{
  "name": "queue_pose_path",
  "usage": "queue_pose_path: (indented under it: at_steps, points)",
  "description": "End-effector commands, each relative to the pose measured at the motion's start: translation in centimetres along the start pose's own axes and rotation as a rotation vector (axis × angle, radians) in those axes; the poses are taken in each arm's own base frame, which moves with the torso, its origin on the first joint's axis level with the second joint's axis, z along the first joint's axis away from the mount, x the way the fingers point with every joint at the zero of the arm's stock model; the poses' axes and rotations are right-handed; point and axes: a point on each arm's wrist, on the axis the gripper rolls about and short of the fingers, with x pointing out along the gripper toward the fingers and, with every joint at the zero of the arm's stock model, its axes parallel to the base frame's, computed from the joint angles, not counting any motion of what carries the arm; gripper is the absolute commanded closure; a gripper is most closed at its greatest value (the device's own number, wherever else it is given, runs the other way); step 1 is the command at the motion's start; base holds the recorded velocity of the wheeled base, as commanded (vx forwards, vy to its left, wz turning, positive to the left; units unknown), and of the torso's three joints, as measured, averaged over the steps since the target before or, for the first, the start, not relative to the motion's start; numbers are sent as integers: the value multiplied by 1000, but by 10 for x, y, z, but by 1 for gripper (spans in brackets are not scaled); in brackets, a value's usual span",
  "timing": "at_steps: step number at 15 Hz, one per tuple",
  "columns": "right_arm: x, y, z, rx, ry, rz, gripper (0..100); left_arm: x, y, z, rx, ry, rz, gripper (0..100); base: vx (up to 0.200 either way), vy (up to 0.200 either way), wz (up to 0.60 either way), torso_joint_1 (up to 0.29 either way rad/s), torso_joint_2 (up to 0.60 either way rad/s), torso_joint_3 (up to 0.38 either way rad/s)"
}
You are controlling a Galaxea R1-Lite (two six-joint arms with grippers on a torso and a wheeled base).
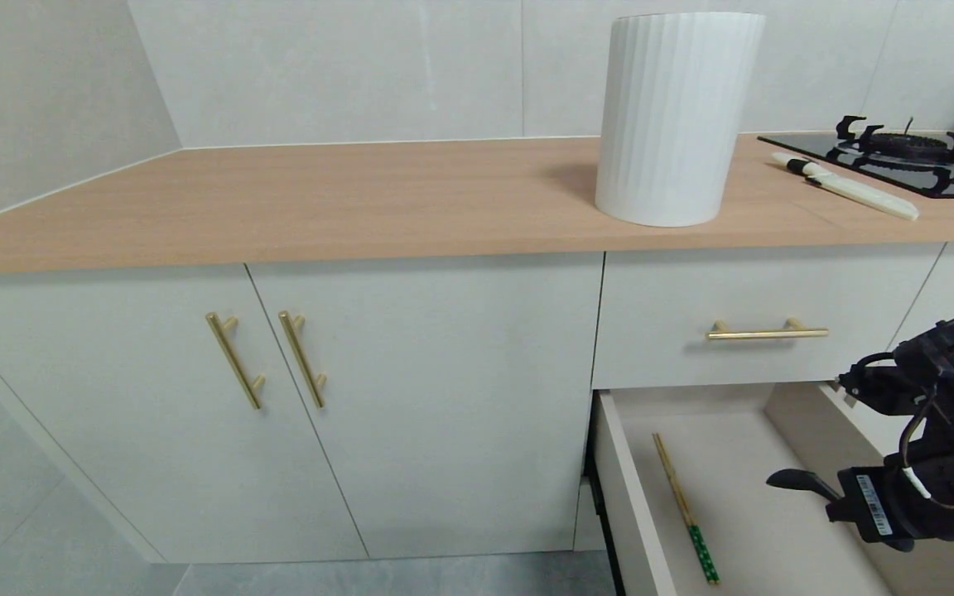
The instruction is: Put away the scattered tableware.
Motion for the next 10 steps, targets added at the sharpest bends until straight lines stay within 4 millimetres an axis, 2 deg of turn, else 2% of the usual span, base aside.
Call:
queue_pose_path:
  at_steps: [1,2,5,6,7,10]
  points:
    - [4,1,1,-1,3,-1,100,0,0,0,1,-1,0,0,0,0,0,0,0,0]
    - [9,1,1,0,0,0,100,0,0,0,1,-1,0,0,0,0,0,0,0,0]
    - [48,7,5,-1,9,-6,100,0,0,0,-1,-1,0,0,0,0,0,0,0,0]
    - [53,7,5,0,9,-8,100,0,0,0,1,1,0,0,0,0,0,0,0,0]
    - [80,8,2,2,11,-25,100,0,0,0,-1,-1,0,0,0,0,0,0,0,0]
    - [126,2,1,31,35,-65,100,0,0,0,1,1,0,0,0,0,0,0,0,0]
